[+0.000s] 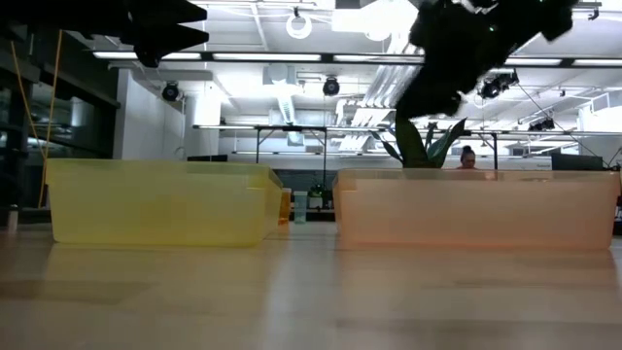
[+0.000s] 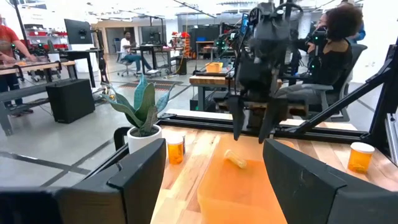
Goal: Pick and place medicine bottles into bin by pill shape (circle, oval)
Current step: Put the small yellow tablet bottle into the orange bin
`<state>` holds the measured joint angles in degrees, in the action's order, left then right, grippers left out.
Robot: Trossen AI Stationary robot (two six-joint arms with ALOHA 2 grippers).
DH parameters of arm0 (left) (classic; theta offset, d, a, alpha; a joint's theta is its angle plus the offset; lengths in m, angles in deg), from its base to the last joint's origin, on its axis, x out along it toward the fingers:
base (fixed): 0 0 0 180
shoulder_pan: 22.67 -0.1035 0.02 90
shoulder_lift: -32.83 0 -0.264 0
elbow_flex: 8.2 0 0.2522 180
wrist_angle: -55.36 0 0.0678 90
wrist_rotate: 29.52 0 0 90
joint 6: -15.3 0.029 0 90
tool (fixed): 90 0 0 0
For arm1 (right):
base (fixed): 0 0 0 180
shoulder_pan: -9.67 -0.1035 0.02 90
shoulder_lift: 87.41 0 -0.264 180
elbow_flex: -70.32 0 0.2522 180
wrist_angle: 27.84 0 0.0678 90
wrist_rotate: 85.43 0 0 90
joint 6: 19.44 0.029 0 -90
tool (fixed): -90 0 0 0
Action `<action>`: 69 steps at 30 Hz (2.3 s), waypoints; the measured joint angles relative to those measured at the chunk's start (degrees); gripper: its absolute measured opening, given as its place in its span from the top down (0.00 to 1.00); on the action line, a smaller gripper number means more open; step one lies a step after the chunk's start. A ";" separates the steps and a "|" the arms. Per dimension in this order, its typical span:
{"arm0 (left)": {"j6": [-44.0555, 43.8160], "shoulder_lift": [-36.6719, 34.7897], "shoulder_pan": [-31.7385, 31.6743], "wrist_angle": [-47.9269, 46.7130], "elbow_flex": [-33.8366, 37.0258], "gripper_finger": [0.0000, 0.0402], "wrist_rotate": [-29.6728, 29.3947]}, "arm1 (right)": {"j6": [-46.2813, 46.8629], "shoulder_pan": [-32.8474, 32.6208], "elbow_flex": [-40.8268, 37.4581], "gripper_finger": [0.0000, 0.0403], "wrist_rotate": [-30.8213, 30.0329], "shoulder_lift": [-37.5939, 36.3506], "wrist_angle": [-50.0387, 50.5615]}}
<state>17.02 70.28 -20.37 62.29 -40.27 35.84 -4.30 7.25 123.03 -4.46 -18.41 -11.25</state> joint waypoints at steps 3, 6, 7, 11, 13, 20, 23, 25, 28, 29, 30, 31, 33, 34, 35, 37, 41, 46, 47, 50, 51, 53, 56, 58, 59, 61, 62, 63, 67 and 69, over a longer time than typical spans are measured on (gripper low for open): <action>0.08 0.00 -0.02 0.02 0.00 0.36 0.04 | -5.94 0.14 -4.93 0.48 0.00 -0.25 -19.18; 1.78 0.00 -0.02 0.11 0.00 0.36 0.07 | -10.36 0.15 -7.23 0.48 -0.07 0.04 -29.98; 2.09 0.00 -0.01 0.11 0.00 0.36 0.09 | -11.27 0.15 -7.64 0.48 -0.11 0.02 -31.83; 2.56 0.00 0.00 0.11 0.00 0.36 0.07 | -12.57 0.15 -7.99 0.48 -0.11 0.04 -34.01; 2.56 0.00 -0.02 0.11 0.00 0.36 0.07 | -13.02 0.15 -7.99 0.48 -0.11 0.06 -33.97; 2.23 0.00 -0.01 0.13 0.00 0.36 0.02 | -15.39 0.22 -7.99 0.48 -0.40 0.02 -34.42; 1.49 0.00 -0.01 0.13 0.00 0.36 0.01 | -15.41 0.22 -7.99 0.48 -0.40 0.02 -34.42; 1.44 0.00 -0.02 0.15 0.00 0.36 0.01 | -15.41 0.22 -7.99 0.48 -0.41 0.02 -34.43; 1.41 0.04 -0.02 0.15 0.00 0.36 -0.44 | -15.40 0.22 -7.99 0.48 -0.42 0.02 -34.44; 0.52 0.04 0.05 0.13 0.00 0.36 -2.87 | -15.40 0.22 -7.99 0.48 -0.42 0.02 -34.44; -1.37 0.13 0.07 0.09 0.00 0.36 -7.53 | -15.41 0.22 -7.99 0.48 -0.42 0.02 -34.44; -3.89 0.46 -0.01 -0.29 0.00 0.36 -14.13 | -15.39 0.22 -7.99 0.48 -0.44 0.02 -34.44; -8.97 0.97 -1.13 -4.12 -0.02 0.36 -25.75 | -15.17 0.22 -7.99 0.48 -0.44 0.02 -34.44; -11.26 1.06 -2.15 -6.58 -0.01 0.36 -28.45 | -15.17 0.22 -7.99 0.48 -0.44 0.02 -34.44; -13.94 1.04 -3.60 -9.03 0.00 0.36 -29.26 | -15.17 0.22 -7.99 0.48 -0.45 0.02 -34.44; -19.87 1.13 -7.50 -13.32 0.00 0.36 -28.52 | -15.17 0.22 -7.99 0.48 -0.46 0.02 -34.44; -28.51 2.27 -16.11 -20.08 -0.02 0.36 -23.86 | -15.11 0.22 -7.99 0.48 -0.46 0.02 -34.55; -34.37 5.34 -24.88 -26.63 -0.02 0.36 -17.66 | -15.15 0.24 -7.96 0.48 -0.48 0.02 -34.55; -35.09 6.20 -26.39 -27.19 -0.02 0.36 -16.50 | -15.15 0.22 -7.96 0.48 -0.48 0.02 -34.55; -36.07 9.60 -30.05 -27.73 -0.02 0.36 -12.99 | -15.15 0.22 -7.96 0.48 -0.48 0.02 -34.50; -36.10 10.90 -31.02 -27.73 -0.02 0.36 -12.38 | -15.15 0.22 -7.96 0.48 -0.48 0.02 -34.50; -36.47 13.72 -32.59 -27.01 -0.02 0.36 -11.93 | -15.15 0.23 -7.96 0.48 -0.48 0.02 -34.49; -36.90 18.13 -34.14 -24.60 -0.02 0.36 -11.47 | -15.05 0.24 -7.96 0.48 -0.48 0.02 -34.46; -36.08 20.80 -34.65 -21.35 -0.02 0.36 -11.37 | -15.01 0.24 -7.96 0.48 -0.48 0.02 -34.46; -35.69 22.20 -34.69 -19.48 -0.02 0.36 -11.26 | -15.01 0.23 -7.96 0.48 -0.48 0.02 -34.46; -34.75 24.70 -34.71 -16.31 -0.02 0.36 -10.60 | -15.00 0.24 -7.96 0.48 -0.48 0.02 -34.44; -34.32 25.92 -34.70 -14.76 -0.02 0.36 -10.52 | -15.00 0.23 -7.96 0.48 -0.48 0.02 -34.44; -34.11 26.98 -34.69 -13.55 -0.02 0.36 -10.62 | -15.00 0.22 -7.96 0.48 -0.48 0.02 -34.44; -34.05 30.63 -35.50 -11.54 -0.02 0.36 -13.04 | -14.99 0.24 -7.96 0.48 -0.48 0.02 -34.44; -34.07 31.86 -36.54 -11.30 -0.02 0.36 -13.31 | -14.97 0.24 -7.96 0.48 -0.48 0.02 -34.42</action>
<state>-17.05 102.14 -56.91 50.99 -40.29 22.53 -19.27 7.49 115.06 -4.95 -18.39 -45.67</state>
